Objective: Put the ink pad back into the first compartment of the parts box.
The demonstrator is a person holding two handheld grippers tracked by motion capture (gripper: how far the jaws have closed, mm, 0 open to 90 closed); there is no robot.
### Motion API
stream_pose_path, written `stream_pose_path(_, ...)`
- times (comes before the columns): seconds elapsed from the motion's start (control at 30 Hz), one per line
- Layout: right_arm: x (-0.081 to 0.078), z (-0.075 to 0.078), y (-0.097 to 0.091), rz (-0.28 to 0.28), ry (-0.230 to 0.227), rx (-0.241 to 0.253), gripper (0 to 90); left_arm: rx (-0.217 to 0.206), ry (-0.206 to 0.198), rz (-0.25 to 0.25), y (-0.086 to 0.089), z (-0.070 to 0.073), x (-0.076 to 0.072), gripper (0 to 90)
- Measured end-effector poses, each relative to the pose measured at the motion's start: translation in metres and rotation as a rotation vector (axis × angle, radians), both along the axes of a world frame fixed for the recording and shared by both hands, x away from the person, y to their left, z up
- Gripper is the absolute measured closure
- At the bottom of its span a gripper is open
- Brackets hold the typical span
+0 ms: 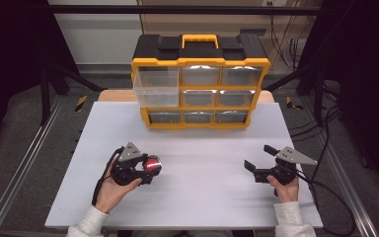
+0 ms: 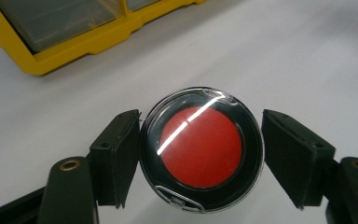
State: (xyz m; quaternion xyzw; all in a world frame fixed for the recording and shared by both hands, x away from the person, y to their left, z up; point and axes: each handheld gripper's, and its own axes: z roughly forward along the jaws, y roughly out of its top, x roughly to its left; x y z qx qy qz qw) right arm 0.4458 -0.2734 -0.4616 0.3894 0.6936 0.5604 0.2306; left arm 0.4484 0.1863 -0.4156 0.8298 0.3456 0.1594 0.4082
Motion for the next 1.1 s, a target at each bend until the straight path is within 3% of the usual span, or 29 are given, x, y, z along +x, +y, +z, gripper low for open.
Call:
stream_pose_path(0.73, 0.001, -0.001, 0.000, 0.000, 0.012, -0.003, 0.5, -0.075, -0.050, 0.058, 0.029, 0.027, -0.001, 29.5)
stream_pose_path(1.1, 0.001, -0.002, 0.000, 0.000, 0.011, -0.010, 0.5, -0.093, -0.070, 0.062, 0.032, 0.038, -0.004, 29.5)
